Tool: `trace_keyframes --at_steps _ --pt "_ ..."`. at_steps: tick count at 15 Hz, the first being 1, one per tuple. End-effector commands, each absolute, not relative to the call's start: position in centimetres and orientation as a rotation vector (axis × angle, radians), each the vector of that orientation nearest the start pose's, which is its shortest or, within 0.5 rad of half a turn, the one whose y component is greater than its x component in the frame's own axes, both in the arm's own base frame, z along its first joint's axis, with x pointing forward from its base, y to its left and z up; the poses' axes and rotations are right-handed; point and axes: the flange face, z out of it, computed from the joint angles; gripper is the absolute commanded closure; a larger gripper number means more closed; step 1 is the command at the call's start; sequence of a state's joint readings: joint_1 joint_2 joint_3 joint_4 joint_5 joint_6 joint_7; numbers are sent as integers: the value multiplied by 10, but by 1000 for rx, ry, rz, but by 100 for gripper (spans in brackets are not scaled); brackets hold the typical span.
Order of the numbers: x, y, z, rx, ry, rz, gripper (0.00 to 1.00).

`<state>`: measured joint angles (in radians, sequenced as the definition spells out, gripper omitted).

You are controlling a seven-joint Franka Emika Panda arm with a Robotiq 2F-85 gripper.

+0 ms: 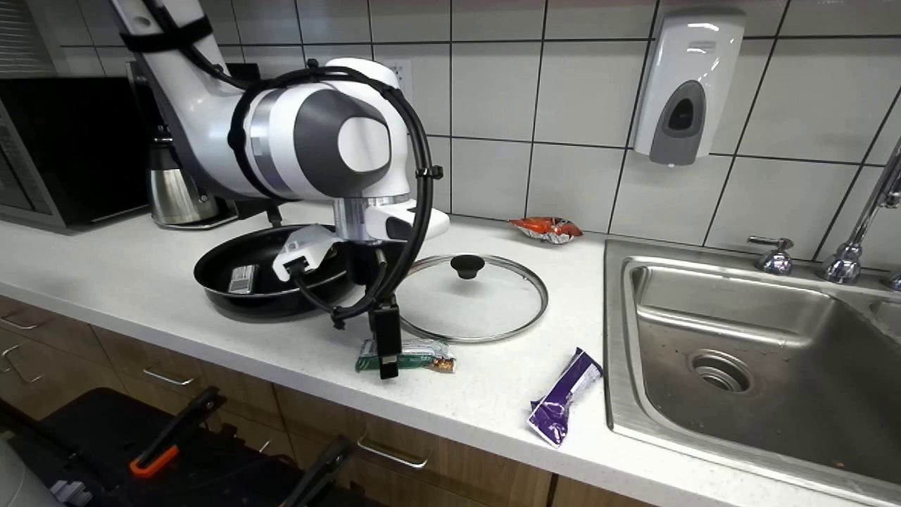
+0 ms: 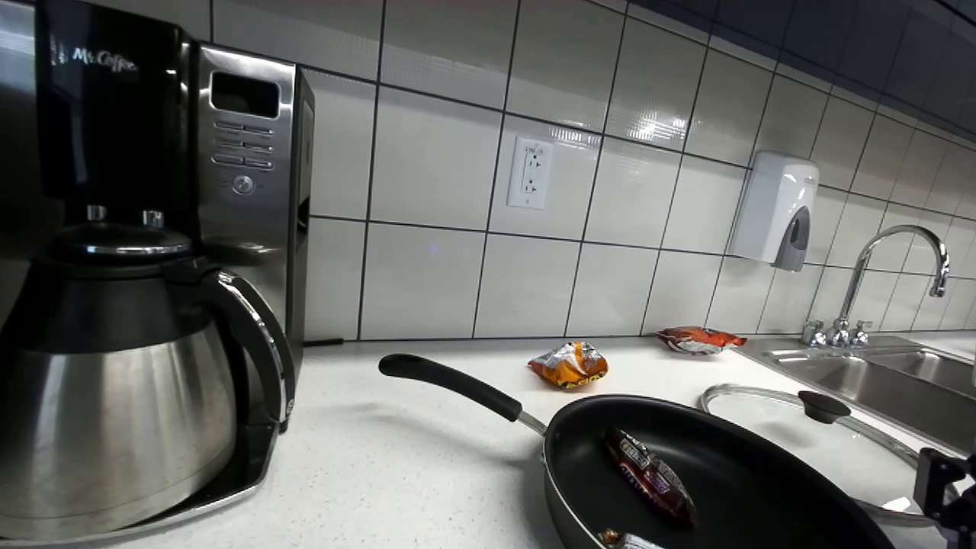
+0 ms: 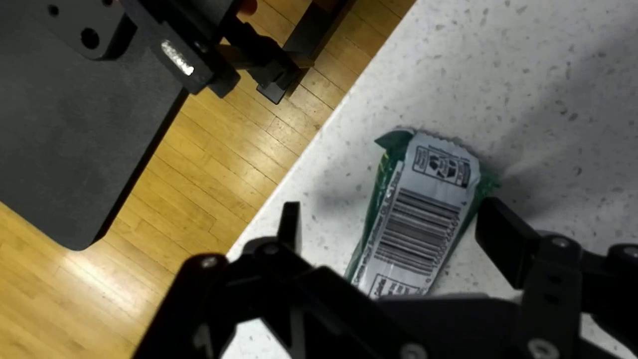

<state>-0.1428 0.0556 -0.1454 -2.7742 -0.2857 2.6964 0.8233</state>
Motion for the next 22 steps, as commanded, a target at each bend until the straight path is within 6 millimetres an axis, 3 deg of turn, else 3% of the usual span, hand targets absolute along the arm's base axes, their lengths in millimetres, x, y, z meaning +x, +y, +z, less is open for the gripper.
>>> trace_keyframes --at_steps 1,6,7,15,22 --pt "360 -96 192 -2987 1367 99 42" --pt "363 -94 195 -2985 1348 66 82" --pt "363 -92 197 -2985 1343 59 86" --pt "375 -80 240 -3007 1221 -110 86" --pt "390 -39 268 -3054 909 -226 86"
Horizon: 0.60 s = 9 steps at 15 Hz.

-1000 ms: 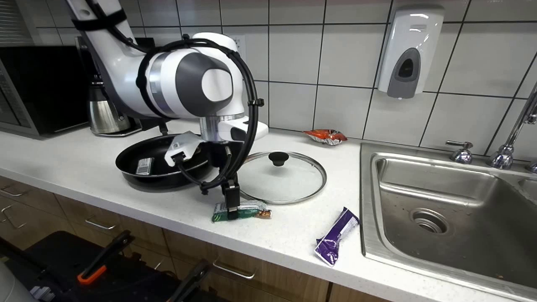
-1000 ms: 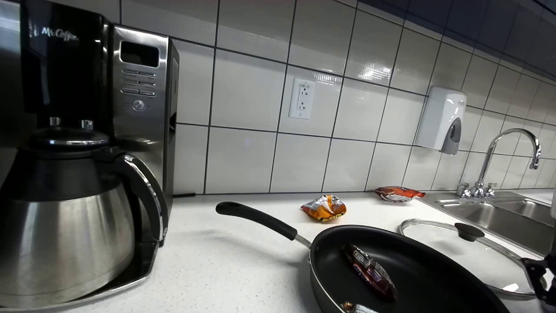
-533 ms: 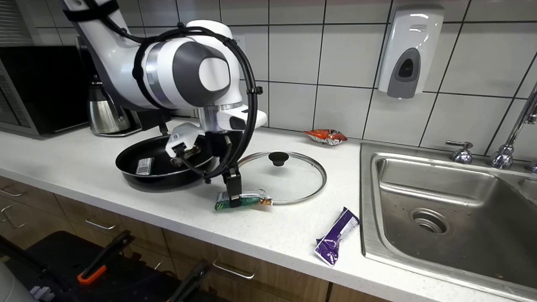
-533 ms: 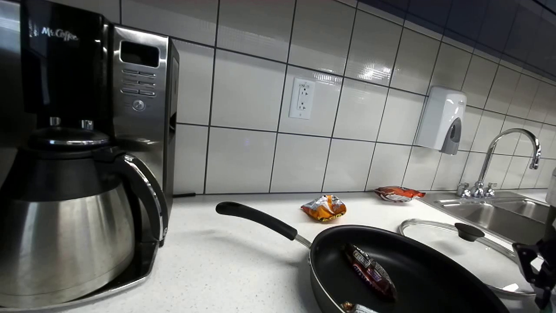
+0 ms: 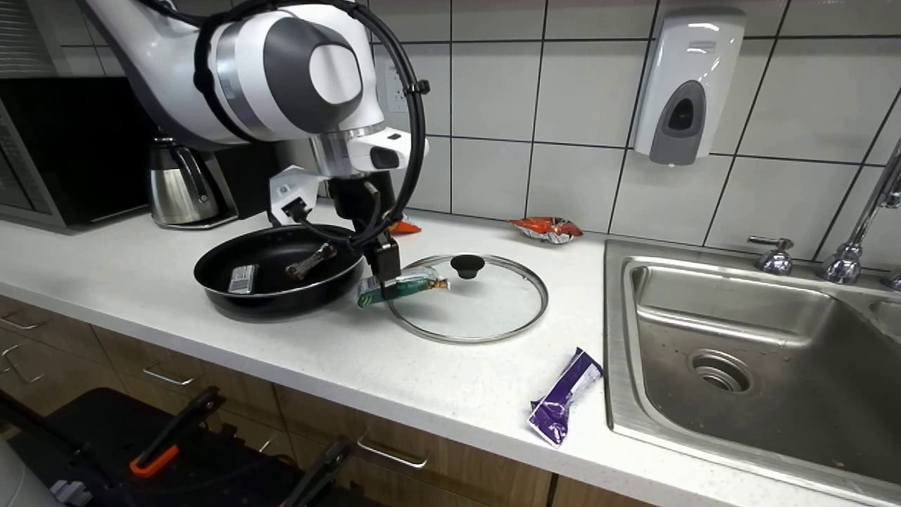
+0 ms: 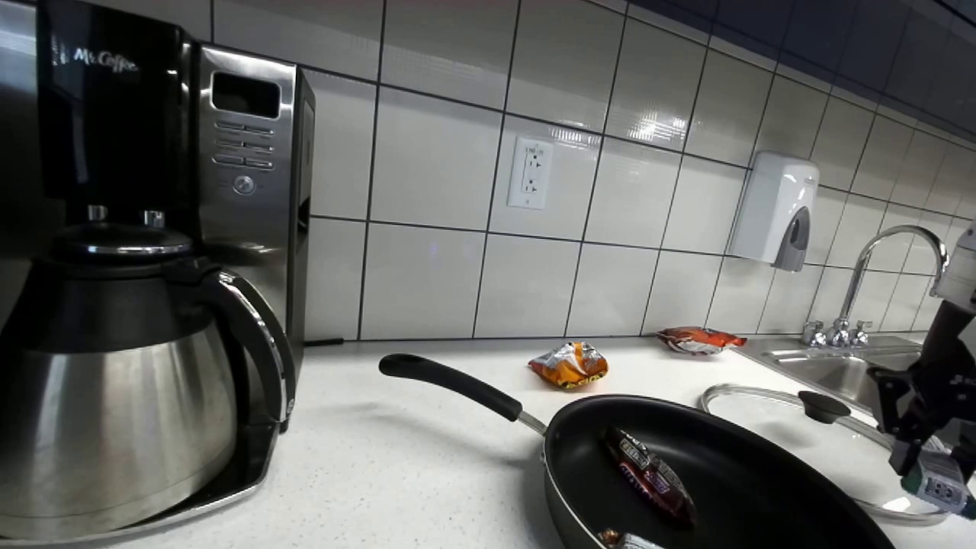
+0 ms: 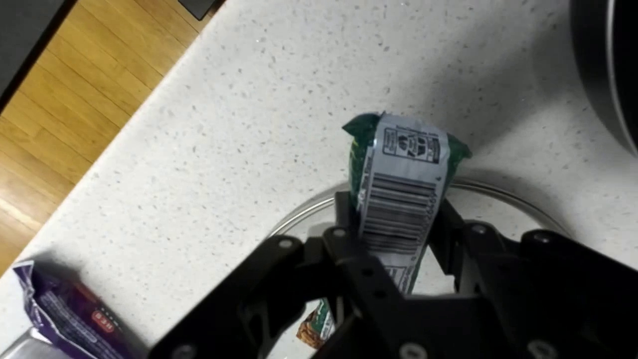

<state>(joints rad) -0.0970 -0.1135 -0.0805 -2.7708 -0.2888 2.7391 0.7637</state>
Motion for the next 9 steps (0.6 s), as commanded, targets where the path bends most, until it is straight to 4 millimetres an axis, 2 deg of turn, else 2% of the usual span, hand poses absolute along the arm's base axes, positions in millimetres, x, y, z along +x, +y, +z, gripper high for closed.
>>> trace_keyframes --at_steps 1,9 --pt "392 -31 269 -3058 849 -228 86" --pt "405 35 289 -3091 345 -260 86"
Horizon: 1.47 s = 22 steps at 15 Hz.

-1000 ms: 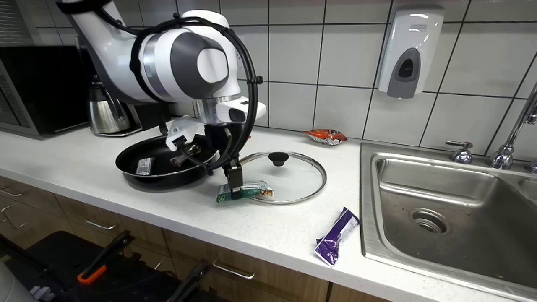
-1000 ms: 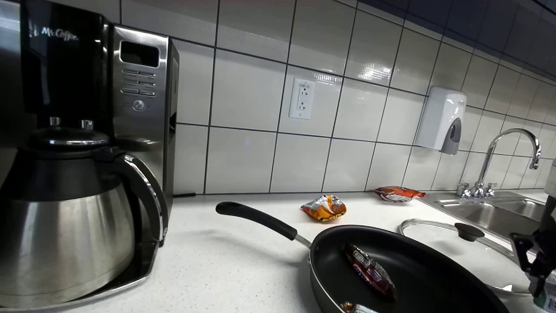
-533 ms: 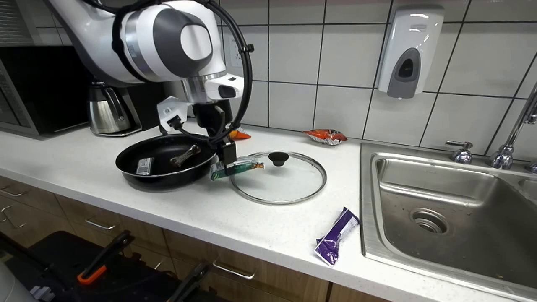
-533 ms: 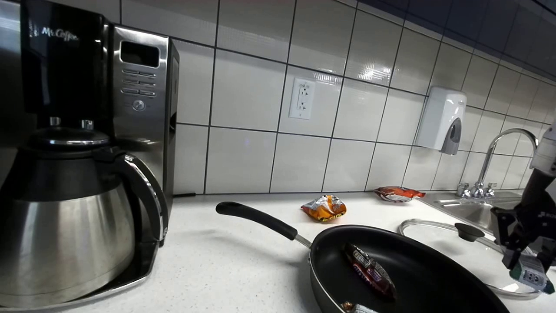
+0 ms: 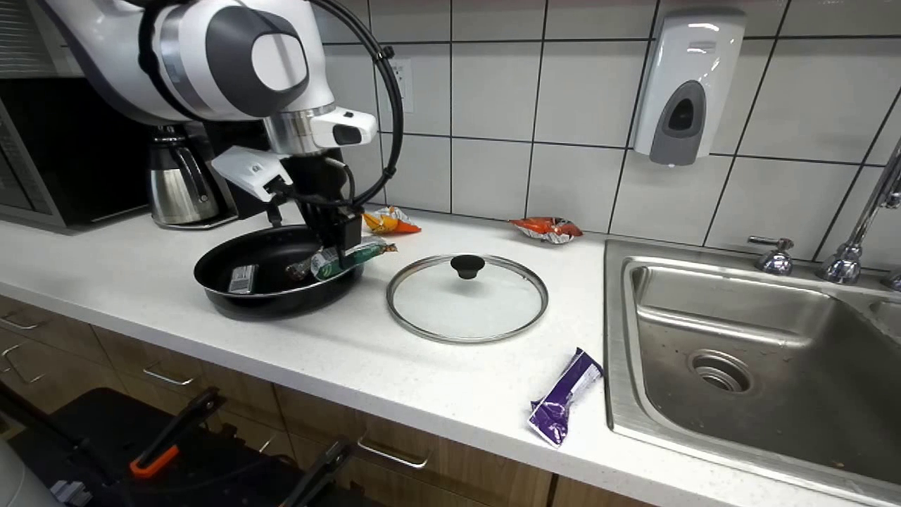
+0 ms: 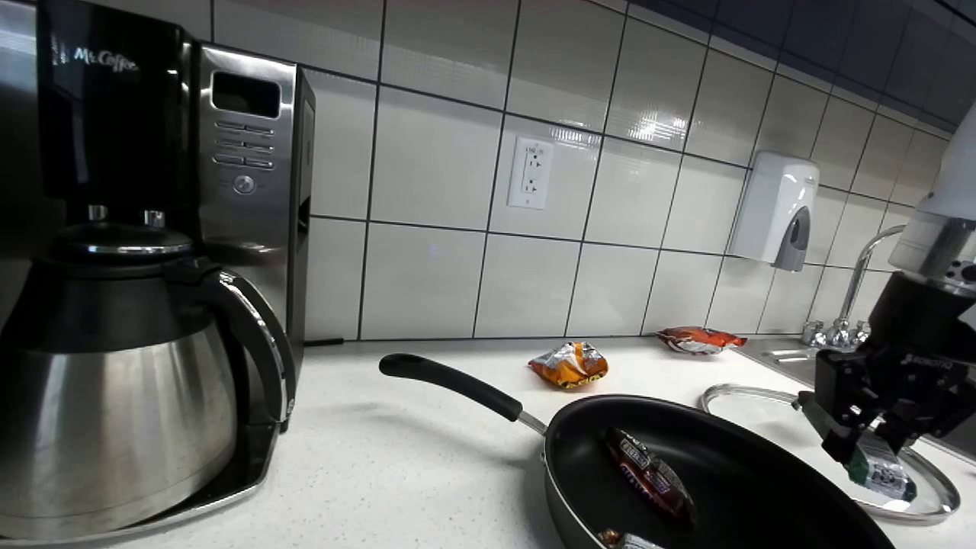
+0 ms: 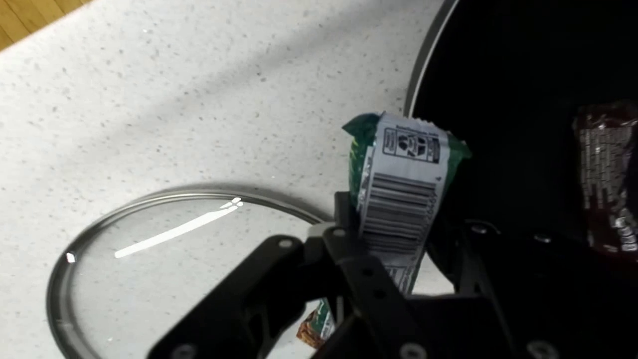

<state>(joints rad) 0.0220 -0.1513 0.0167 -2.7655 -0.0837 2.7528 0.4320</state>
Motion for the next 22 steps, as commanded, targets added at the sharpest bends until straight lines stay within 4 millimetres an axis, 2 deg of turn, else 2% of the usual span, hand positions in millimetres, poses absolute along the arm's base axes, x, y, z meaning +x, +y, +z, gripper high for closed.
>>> trace_keyframes --at_steps 1,6,11,18,19,20,22 --pt "409 41 289 -3081 302 -252 86" --pt "426 62 285 -3014 166 -233 86" --pt "442 70 267 -2993 87 -165 86" --pt "436 94 235 -3010 -46 -58 86" --pt "435 94 233 -3011 -50 -48 57" --pt "435 94 231 -3013 -49 -42 35" --pt "434 92 232 -3020 -41 -37 31"
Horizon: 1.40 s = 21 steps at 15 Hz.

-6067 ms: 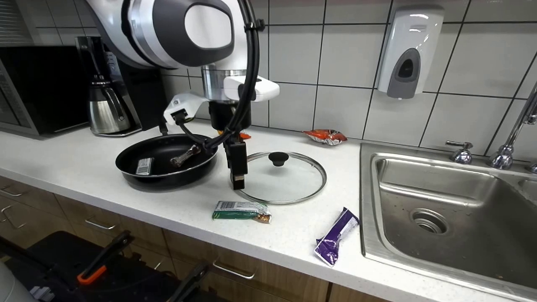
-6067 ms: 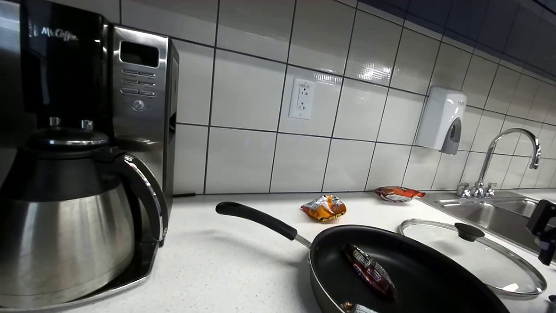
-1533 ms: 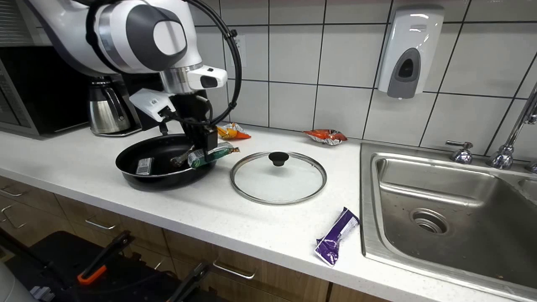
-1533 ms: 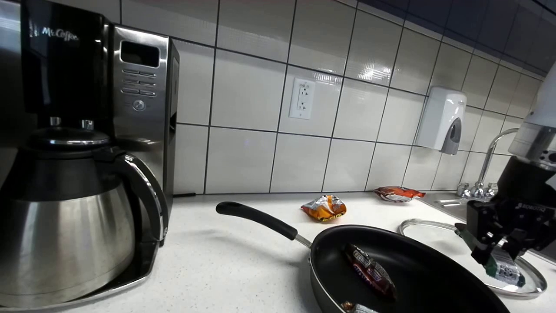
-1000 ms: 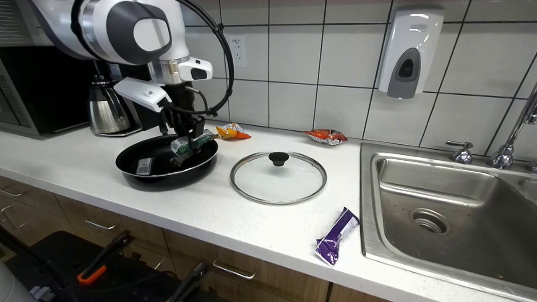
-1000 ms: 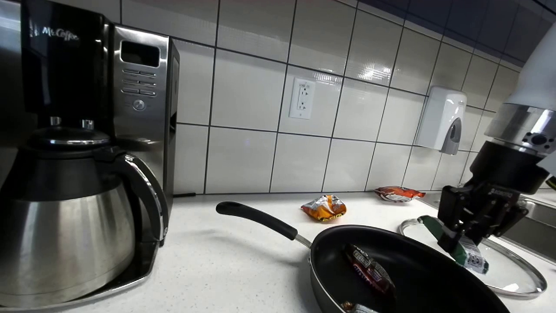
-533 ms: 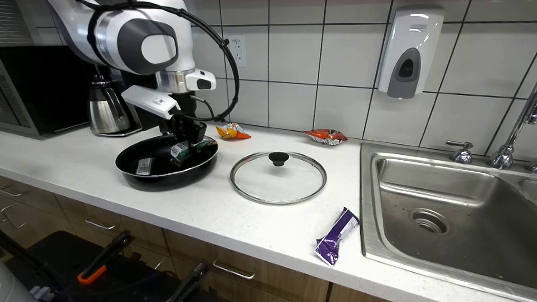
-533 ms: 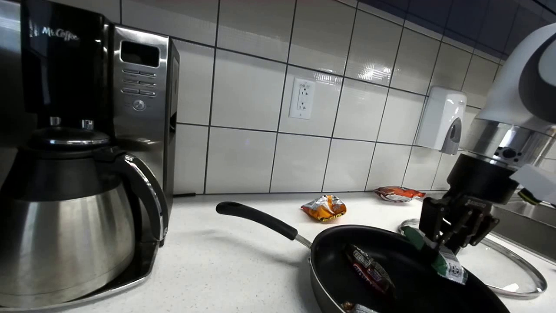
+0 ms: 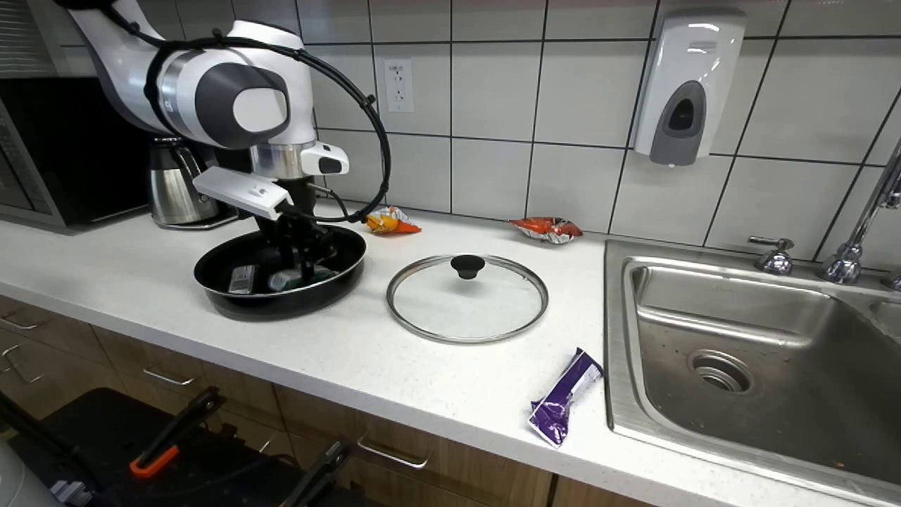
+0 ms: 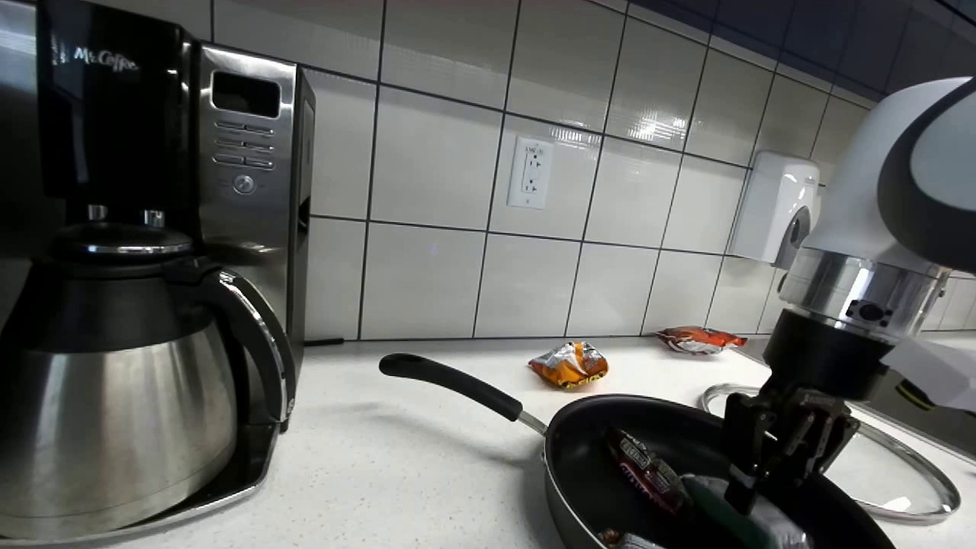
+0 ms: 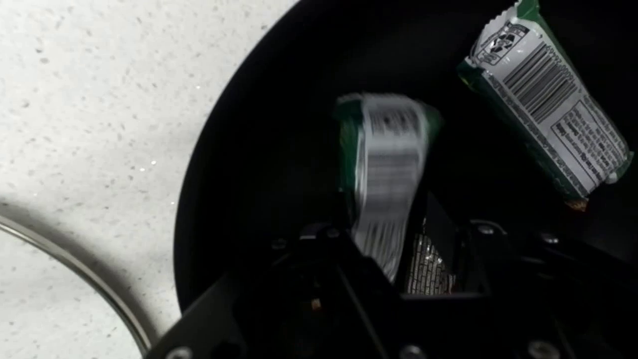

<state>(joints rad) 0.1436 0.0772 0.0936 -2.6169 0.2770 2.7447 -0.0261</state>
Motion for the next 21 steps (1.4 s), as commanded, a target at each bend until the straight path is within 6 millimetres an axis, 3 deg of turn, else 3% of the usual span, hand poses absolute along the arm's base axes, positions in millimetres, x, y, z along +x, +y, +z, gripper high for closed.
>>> trace_keyframes --at_steps 1,4,5,12,16,21 --pt "433 90 234 -3029 -32 -40 24" --pt "428 85 243 -3044 -29 -50 3" --pt "427 80 247 -3053 -11 -75 0" --pt "427 28 290 -3074 76 -182 0" --pt "415 -24 301 -3091 152 -220 0" --pt "394 -97 303 -3082 402 -251 0"
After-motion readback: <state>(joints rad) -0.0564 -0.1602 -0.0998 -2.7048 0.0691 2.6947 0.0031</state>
